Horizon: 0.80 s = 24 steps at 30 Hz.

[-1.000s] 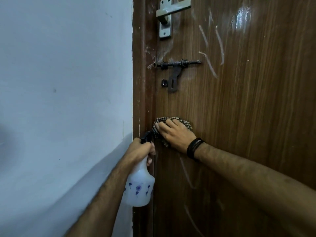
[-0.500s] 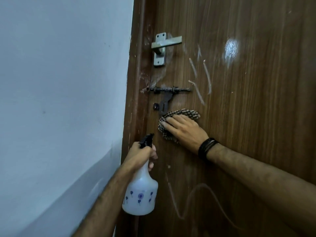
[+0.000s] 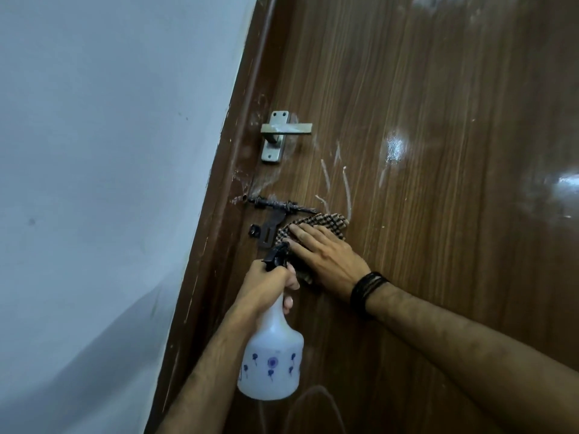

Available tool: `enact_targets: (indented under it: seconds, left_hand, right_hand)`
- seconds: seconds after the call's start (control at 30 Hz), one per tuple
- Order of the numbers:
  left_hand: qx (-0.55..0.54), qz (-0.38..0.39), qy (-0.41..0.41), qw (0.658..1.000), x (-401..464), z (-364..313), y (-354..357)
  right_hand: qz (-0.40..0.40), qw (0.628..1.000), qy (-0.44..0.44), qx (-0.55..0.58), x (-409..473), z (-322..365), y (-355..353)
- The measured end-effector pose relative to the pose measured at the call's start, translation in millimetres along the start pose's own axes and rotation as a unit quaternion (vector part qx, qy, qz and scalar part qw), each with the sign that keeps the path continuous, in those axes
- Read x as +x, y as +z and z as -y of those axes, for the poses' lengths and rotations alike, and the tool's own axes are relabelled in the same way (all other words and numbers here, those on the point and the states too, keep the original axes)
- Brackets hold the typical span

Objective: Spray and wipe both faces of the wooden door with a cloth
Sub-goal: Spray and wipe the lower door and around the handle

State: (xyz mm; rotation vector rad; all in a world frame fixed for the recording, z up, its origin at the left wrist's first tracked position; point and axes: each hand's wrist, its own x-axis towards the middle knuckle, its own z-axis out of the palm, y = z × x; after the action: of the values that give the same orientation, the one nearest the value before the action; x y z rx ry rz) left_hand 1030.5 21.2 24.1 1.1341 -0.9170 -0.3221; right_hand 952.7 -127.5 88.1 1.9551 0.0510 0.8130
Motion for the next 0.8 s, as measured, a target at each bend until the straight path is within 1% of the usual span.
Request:
enact_targets:
  seconds: [0.07,0.13,0.2,0.27,0.37,0.43,0.5,0.57,0.67,0.73,0.8]
  left_hand:
    - [0.018,0.014,-0.001,1.0,0.6,-7.5,5.5]
    - [0.05,0.028,-0.012,0.998,-0.5,-15.3,10.1]
    - [0.054,0.042,-0.029,0.997,0.4,-23.4,17.2]
    - [0.034,0.037,-0.034,0.998,3.9,-32.0,25.5]
    - [-0.012,0.016,-0.008,1.0,7.1,-38.6,40.6]
    - [-0.058,0.004,0.007,0.998,6.6,-41.0,50.4]
    - [-0.089,-0.003,0.014,0.996,11.0,-40.6,59.6]
    - [-0.093,-0.004,0.023,0.995,12.5,-40.5,67.5]
    - [-0.088,-0.003,0.025,0.996,14.6,-33.2,69.7]
    - [-0.099,-0.013,0.02,0.995,17.1,-26.3,65.3]
    - [-0.106,-0.006,0.022,0.994,22.2,-22.0,61.7]
  right_hand:
    - [-0.004,1.0,-0.014,0.001,-12.3,3.9,4.6]
    - [0.009,0.999,-0.035,0.004,-31.3,3.4,0.3]
    - [0.023,0.999,-0.042,0.008,-51.6,-8.4,-10.9]
    - [0.037,0.999,-0.022,-0.004,-67.3,-26.8,-22.6]
    - [0.039,0.999,0.03,-0.013,-75.1,-61.6,-34.5]
    - [0.029,0.998,0.054,-0.01,-69.0,-82.1,-39.6]
    - [0.034,0.998,0.057,-0.016,-54.3,-96.7,-41.0]
    - [0.044,0.997,0.059,-0.017,-40.6,-103.7,-40.9]
    - [0.028,0.995,0.094,-0.006,-28.6,-105.1,-40.8]
    - [0.018,0.993,0.119,0.006,-29.7,-98.9,-38.1]
    - [0.013,0.99,0.139,0.016,-39.9,-90.1,-32.5]
